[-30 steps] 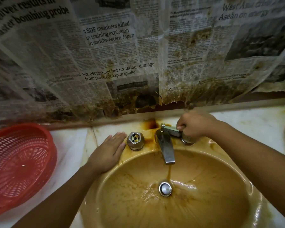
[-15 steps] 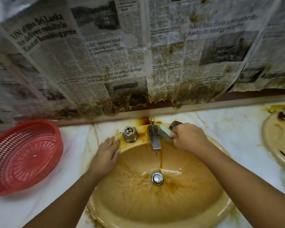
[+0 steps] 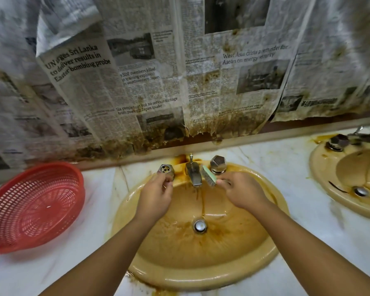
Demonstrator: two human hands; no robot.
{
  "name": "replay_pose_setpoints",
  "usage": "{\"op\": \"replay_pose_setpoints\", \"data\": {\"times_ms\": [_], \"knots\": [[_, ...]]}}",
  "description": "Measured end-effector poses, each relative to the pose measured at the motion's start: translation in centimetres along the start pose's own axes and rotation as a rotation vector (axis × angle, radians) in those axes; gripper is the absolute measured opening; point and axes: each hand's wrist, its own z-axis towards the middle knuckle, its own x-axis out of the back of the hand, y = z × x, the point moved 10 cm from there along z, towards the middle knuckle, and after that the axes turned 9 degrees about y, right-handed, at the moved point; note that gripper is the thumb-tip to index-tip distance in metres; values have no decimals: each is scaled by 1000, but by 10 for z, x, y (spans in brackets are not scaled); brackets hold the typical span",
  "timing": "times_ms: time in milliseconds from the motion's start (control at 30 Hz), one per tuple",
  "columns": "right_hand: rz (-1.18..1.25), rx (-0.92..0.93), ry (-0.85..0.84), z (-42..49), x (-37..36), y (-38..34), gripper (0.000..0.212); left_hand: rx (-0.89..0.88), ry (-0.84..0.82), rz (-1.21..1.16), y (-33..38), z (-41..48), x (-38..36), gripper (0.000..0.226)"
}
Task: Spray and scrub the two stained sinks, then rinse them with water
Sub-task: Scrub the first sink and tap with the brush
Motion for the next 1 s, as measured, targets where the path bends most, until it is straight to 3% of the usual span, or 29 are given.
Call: {"op": "replay_pose_setpoints", "data": {"times_ms": [167, 300, 400, 600, 1000], "knots": [[139, -99, 137, -23, 14, -3, 22, 18, -117, -180, 53, -17, -10, 11], [216, -131, 223, -45, 27, -8, 11, 61, -239, -194, 74, -29, -33, 23], [270, -151, 257, -57, 35, -9, 9, 223, -352, -309, 77, -37, -54, 34], [361, -196, 301, -59, 40, 8, 12, 724, -473, -613, 69, -62, -93, 35], [549, -137, 162, -17, 34, 66, 26, 1025, -291, -768, 111, -64, -161, 24]]}}
